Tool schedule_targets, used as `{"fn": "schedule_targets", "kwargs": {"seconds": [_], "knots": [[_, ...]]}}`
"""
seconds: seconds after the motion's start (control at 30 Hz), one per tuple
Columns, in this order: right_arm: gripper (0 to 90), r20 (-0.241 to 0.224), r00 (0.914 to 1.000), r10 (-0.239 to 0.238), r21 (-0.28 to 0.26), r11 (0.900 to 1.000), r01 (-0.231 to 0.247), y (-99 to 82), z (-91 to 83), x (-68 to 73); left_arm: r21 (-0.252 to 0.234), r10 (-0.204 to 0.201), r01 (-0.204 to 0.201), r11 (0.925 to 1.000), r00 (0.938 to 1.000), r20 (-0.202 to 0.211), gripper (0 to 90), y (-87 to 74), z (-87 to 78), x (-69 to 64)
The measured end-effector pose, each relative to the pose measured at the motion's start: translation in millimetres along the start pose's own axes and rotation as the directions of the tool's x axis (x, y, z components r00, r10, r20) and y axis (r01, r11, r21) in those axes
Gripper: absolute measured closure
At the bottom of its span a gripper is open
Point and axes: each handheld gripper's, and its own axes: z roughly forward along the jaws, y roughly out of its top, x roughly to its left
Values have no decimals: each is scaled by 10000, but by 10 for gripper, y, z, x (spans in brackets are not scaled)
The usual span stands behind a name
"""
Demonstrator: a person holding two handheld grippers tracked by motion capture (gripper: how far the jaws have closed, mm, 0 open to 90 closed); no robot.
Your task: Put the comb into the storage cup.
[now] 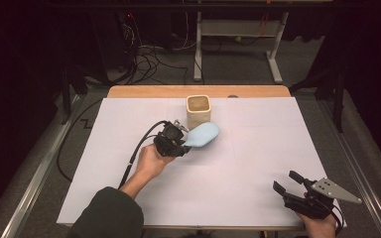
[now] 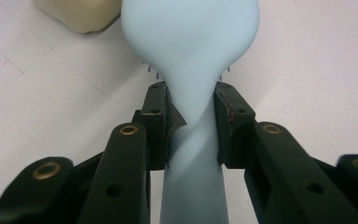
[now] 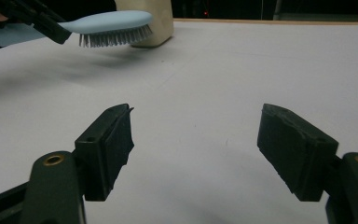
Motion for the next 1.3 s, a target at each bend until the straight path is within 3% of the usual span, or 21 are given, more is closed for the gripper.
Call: {"fn": "schedule_targets", "kwargs": {"seconds": [0.67, 0.8, 1.07, 1.3], "knots": [[272, -82, 9994, -327, 228, 9992, 329, 15, 43, 54, -799, -100, 104, 9968, 9999, 51, 688, -360, -365, -66], [273, 57, 9994, -347, 262, 9991, 345, 17, 46, 57, -1037, -23, 34, 9946, 9999, 101, 688, -471, -459, -118], [272, 109, 9986, -521, 336, 9981, 517, 19, 58, 76, -1493, -212, 202, 9886, 9998, -50, 688, -743, -594, -164], [270, 169, 9985, -521, 177, 9985, 518, 25, 57, 88, -1747, -428, 435, 9837, 9991, 76, 688, -898, -679, -156]]}}
